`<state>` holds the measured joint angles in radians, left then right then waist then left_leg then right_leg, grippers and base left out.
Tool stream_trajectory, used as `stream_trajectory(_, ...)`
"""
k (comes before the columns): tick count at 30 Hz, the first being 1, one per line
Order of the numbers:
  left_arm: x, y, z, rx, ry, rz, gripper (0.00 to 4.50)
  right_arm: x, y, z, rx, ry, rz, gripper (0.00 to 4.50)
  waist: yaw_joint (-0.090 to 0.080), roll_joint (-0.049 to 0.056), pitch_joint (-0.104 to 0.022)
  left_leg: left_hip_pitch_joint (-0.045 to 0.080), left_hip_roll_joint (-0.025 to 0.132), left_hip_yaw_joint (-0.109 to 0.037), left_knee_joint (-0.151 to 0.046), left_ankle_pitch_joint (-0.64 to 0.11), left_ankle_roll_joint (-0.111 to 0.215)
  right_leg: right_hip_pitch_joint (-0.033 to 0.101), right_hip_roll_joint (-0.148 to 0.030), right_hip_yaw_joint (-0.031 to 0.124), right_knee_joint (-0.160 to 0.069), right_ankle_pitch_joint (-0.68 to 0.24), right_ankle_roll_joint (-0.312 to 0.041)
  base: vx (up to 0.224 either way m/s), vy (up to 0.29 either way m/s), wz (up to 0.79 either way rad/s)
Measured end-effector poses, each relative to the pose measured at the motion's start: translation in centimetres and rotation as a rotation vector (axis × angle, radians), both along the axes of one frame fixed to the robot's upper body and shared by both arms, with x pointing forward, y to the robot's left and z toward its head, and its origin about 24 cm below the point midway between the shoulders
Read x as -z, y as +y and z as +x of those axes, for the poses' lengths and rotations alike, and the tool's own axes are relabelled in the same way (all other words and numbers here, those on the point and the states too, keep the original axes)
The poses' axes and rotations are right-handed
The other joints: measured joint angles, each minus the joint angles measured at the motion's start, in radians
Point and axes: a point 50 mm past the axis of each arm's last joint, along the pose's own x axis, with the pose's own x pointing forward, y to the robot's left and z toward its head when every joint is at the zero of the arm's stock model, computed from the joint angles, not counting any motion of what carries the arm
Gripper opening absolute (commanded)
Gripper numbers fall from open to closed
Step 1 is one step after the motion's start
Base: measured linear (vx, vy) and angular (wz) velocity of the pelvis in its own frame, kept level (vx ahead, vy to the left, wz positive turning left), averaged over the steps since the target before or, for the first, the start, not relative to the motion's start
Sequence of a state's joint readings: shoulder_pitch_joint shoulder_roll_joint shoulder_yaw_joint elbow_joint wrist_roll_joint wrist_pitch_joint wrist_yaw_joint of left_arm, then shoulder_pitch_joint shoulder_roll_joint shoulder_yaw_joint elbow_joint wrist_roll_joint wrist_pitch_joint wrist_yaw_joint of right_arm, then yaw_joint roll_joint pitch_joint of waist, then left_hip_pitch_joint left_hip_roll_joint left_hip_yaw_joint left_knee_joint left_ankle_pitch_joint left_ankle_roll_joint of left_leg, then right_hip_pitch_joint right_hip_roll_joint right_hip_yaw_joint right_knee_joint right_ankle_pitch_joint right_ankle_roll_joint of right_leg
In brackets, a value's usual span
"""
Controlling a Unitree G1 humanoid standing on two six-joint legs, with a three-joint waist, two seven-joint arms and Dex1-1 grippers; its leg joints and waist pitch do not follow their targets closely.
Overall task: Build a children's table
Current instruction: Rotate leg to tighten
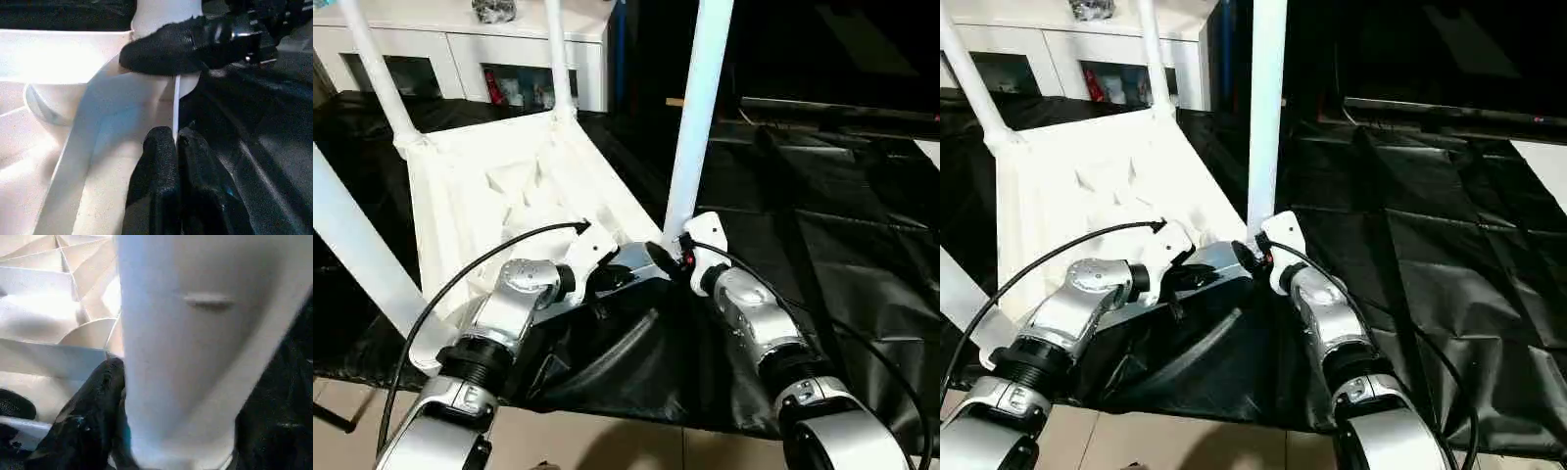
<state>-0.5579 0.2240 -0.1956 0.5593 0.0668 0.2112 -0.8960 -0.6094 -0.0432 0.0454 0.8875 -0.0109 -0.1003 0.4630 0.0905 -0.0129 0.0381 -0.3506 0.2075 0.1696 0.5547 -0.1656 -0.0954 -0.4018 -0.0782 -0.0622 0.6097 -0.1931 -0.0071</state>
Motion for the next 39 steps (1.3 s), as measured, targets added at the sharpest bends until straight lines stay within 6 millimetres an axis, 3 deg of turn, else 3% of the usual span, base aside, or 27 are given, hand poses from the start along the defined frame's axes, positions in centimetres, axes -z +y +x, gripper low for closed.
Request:
stream_trajectory(4, -0.2, 0.7, -0.4, 0.048, 0.013, -0.008, 0.0, -0.2, -0.3, -0.2, -0.098, -0.019, -0.009, 3.47, -0.001, 0.0, 0.0, 0.0, 0.0, 0.001, -0.001, -0.001, 0.001, -0.002, 0.0, -0.001, 0.0, 0.002, -0.004, 0.0, 0.0, 0.0)
stream_trajectory(10, -0.5, 2.7, -1.4, 0.171, 0.063, -0.004, 0.0, -0.6, -1.0, -1.2, -0.419, -0.03, -0.05, 3.47, 0.001, -0.001, 0.002, -0.002, 0.001, 0.002, -0.001, -0.001, 0.001, -0.003, 0.001, -0.002, 0.0, 0.001, -0.005, 0.0, 0.0, 0.0)
stream_trajectory(14, -0.6, 3.3, -2.0, 0.239, 0.097, -0.006, 0.0, -0.6, -1.7, -2.0, -0.565, 0.023, -0.033, 3.47, 0.012, -0.003, 0.003, -0.003, 0.001, 0.002, 0.002, -0.002, 0.003, -0.002, 0.001, -0.002, 0.0, 0.001, -0.005, 0.0, 0.0, 0.0)
stream_trajectory(21, -0.9, 4.5, -2.7, 0.347, 0.161, 0.003, 0.0, -1.2, -3.0, -3.0, -0.804, 0.126, -0.032, 2.89, 0.033, -0.004, 0.003, -0.004, 0.001, 0.002, 0.002, -0.002, 0.003, -0.002, 0.001, -0.002, 0.0, 0.001, -0.005, 0.0, 0.0, 0.0)
stream_trajectory(34, -0.8, 4.5, -3.0, 0.37, 0.177, 0.0, 0.0, -1.1, -2.9, -3.7, -0.827, 0.144, -0.016, 2.66, 0.036, -0.005, 0.003, -0.003, 0.002, 0.002, 0.003, -0.002, 0.003, -0.002, 0.001, -0.002, 0.0, 0.001, -0.005, 0.0, 0.0, 0.0)
stream_trajectory(37, -0.7, 4.5, -2.9, 0.347, 0.166, 0.003, 0.0, -0.8, -2.7, -3.7, -0.782, 0.135, -0.011, 2.65, 0.035, -0.005, 0.003, 0.0, 0.002, 0.002, 0.003, -0.002, 0.003, 0.001, 0.001, -0.002, 0.001, 0.001, -0.005, 0.0, 0.0, 0.0)
stream_trajectory(39, -0.5, 4.5, -2.5, 0.273, 0.133, 0.005, 0.0, -0.5, -2.3, -3.2, -0.664, 0.111, -0.001, 2.65, 0.027, -0.006, 0.003, 0.001, 0.001, 0.001, 0.004, -0.002, 0.003, 0.003, 0.001, -0.002, 0.001, 0.0, -0.004, 0.0, 0.0, 0.0)
